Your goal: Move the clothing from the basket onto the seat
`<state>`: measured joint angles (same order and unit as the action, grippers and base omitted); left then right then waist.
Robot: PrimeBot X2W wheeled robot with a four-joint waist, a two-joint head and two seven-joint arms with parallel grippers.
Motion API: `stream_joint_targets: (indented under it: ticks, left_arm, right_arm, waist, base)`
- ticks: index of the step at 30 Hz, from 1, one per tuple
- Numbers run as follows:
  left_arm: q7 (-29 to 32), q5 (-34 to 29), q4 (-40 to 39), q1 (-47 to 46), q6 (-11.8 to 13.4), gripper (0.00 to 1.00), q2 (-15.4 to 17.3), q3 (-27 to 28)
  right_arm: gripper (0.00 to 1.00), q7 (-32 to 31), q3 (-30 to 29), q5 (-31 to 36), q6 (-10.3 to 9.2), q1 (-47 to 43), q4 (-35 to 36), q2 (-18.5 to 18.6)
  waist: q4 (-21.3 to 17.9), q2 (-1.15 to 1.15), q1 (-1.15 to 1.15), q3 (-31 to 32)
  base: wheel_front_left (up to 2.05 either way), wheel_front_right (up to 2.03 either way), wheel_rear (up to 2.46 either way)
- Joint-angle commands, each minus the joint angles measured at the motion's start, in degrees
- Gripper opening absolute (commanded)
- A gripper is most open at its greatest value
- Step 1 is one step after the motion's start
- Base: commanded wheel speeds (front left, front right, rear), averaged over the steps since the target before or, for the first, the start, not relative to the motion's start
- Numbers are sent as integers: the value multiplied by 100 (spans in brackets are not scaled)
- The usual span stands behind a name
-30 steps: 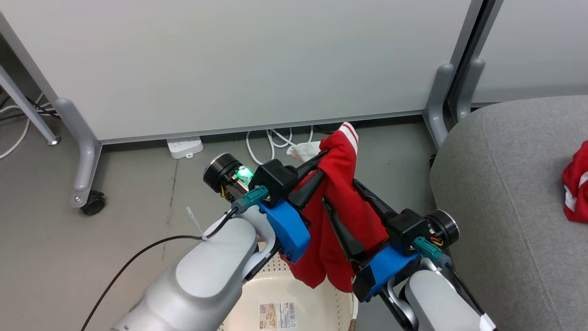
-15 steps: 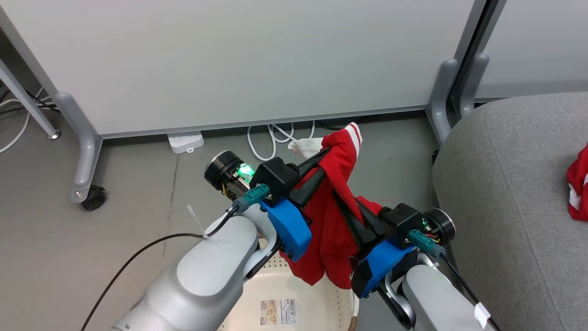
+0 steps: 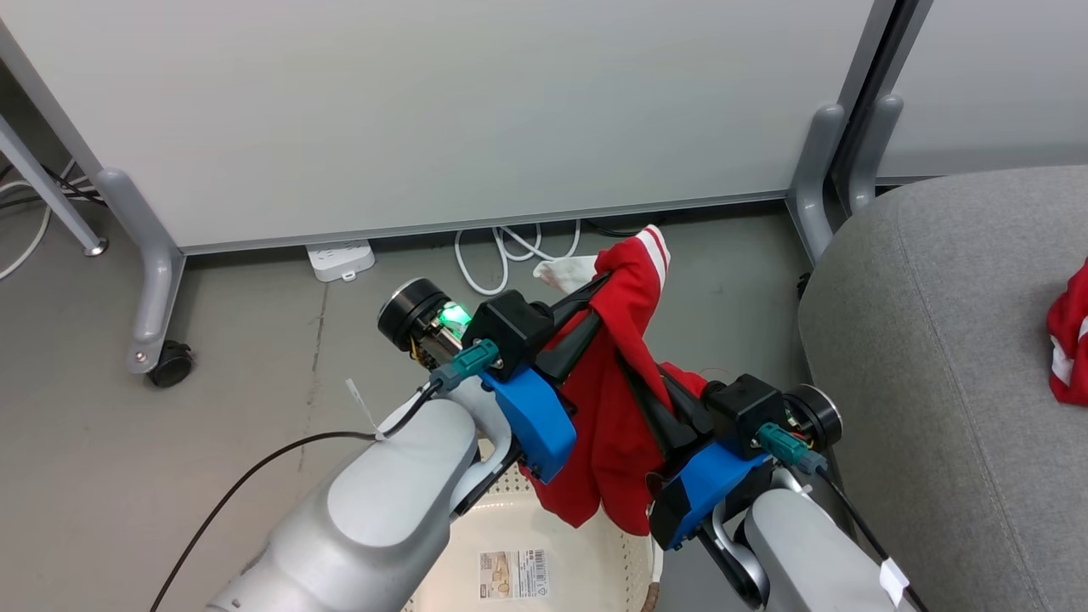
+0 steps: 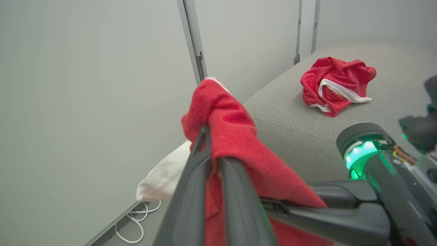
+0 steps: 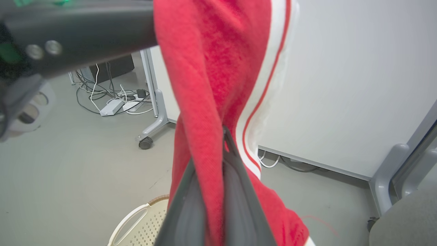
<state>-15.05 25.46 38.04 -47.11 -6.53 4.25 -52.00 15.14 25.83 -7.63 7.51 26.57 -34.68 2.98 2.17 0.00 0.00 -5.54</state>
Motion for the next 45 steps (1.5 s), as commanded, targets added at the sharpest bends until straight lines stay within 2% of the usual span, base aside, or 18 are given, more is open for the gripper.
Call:
stream_joint_targets:
  ticks: [1,2,12,22,45]
  left_arm:
    - [-19,-29,21,-25,-7,26,-6,28]
    - [-19,-41,23,-40,0,100,-7,31]
    - [-18,-145,62,-23,39,100,23,55]
    - [-18,-201,-8,-39,65,100,65,77]
    - [-18,-326,-424,71,36,100,123,9]
  right_arm:
    - [0,0,-5,-17,-4,101,30,-18]
    - [0,0,-12,-23,-4,110,30,-18]
    - [0,0,-184,-58,-4,155,118,-17]
    - [0,0,-484,-12,-4,203,292,-14]
    - [0,0,-2351,260,-4,-205,1120,-12]
  waist:
    - [-1,0,0,-16]
    - [-1,0,0,-25]
    - [-38,0,0,-138]
    - [-288,0,0,-360]
    - [-1680,0,0,-1088]
  base:
    - [0,0,0]
    - [0,0,0]
    - [0,0,0]
    - [0,0,0]
    - [0,0,0]
